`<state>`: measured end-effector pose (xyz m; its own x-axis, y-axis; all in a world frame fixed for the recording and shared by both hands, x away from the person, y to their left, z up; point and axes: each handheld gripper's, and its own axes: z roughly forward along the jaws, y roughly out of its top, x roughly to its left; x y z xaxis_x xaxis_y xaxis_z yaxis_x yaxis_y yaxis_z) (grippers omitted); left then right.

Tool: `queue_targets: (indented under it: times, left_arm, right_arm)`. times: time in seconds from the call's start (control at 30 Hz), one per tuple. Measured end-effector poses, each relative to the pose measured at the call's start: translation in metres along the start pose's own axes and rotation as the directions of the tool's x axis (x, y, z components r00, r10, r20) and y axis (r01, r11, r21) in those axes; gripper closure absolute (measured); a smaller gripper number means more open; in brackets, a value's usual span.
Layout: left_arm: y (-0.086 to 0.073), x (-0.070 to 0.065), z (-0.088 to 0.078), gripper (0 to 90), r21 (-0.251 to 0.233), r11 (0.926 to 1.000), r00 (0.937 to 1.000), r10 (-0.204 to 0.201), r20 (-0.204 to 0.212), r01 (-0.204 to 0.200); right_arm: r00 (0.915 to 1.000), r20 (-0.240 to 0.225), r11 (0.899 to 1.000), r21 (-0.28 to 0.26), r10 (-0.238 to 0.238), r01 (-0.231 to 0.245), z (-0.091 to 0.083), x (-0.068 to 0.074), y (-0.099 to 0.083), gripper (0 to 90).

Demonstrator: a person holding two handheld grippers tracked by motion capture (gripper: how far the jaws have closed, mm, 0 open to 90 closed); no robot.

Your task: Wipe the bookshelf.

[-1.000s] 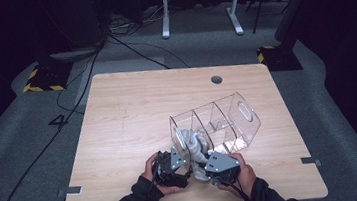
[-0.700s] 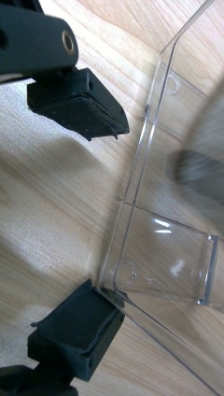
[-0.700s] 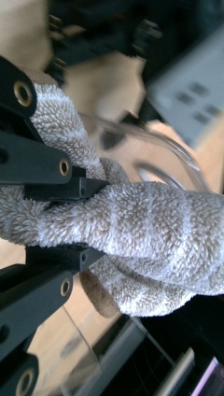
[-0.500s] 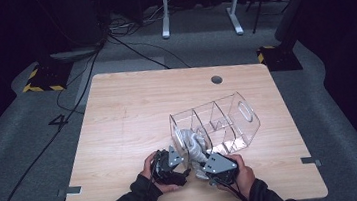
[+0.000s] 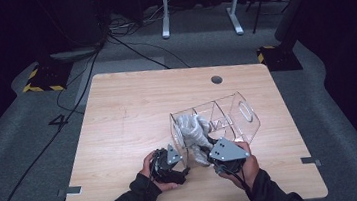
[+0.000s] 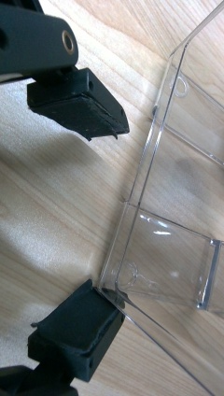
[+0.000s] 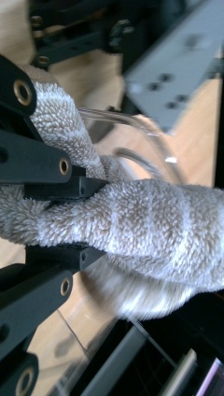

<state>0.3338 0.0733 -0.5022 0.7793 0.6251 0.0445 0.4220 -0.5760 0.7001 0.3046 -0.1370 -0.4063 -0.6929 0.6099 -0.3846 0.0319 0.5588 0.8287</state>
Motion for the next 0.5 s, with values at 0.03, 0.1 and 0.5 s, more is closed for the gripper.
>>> queue_targets:
  times: [0.03, 0.1, 0.5]
  left_arm:
    - [0.000, 0.000, 0.000, 17.4, 0.002, 1.0000, 1.0000, 0.002, 0.001, -0.002]
    - [0.000, 0.000, 0.000, 17.4, 0.001, 1.0000, 1.0000, 0.006, -0.006, -0.006]
    - [-0.001, 0.004, 0.000, 17.2, 0.001, 1.0000, 1.0000, -0.005, -0.008, 0.005]
  right_arm:
    - [1.0000, -0.005, 1.000, 0.007, -0.007, 0.007, 0.001, 0.001, 0.001, 74.6]
    - [0.9994, -0.019, 0.999, 0.041, -0.029, 0.030, 0.008, 0.007, -0.004, 74.6]
    - [0.9938, -0.109, 0.981, 0.189, -0.019, 0.039, 0.044, 0.024, -0.043, 74.6]
